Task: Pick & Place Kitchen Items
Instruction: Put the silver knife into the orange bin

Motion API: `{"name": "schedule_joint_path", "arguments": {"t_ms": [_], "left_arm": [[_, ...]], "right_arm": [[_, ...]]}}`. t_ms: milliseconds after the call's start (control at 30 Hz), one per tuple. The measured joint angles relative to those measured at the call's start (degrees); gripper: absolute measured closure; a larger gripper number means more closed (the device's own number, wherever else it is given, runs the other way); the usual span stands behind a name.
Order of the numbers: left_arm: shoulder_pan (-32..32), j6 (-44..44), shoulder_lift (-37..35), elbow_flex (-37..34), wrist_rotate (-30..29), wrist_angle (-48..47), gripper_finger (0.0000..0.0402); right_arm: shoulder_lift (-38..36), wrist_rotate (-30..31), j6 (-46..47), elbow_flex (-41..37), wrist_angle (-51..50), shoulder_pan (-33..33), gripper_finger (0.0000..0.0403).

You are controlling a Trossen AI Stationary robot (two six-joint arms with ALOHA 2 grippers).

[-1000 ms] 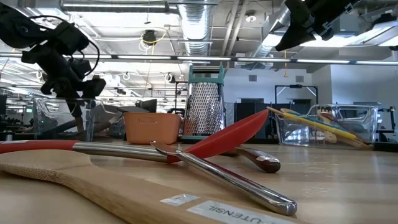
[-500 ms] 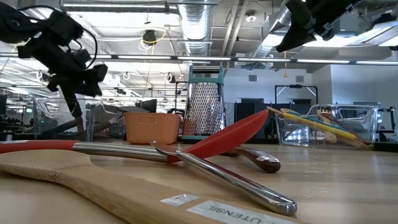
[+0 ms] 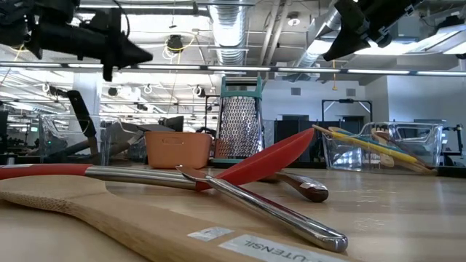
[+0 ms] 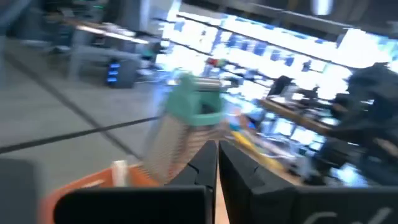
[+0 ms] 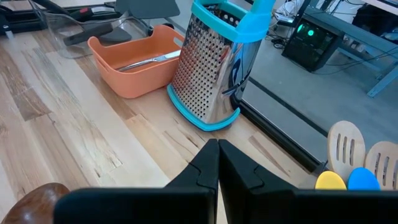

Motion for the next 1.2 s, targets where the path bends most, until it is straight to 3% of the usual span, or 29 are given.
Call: {"name": "schedule_joint_path", "arguments": {"t_ms": [233,567,967,1200], "left_arm": [[-12.1,2.0,3.6,0.9,-4.1,1.9,0.04],[-25.9,9.0,14.7,7.3,-8.9,2.0,0.0401],[-36.8,17.6,32.8,20.0,-11.1,1.9,0.0401],[-39.3,22.5,40.4,27.0,-10.9,-0.9,0.0401]], "right_arm": [[0.0,0.0,0.0,0.0,0.2,0.0,0.0401],[0.0,0.0,0.0,0.0,0.2,0.0,0.0401],[0.0,0.0,0.0,0.0,0.2,0.0,0.0401],[0.0,0.0,0.0,0.0,0.1,0.0,0.0401]]}}
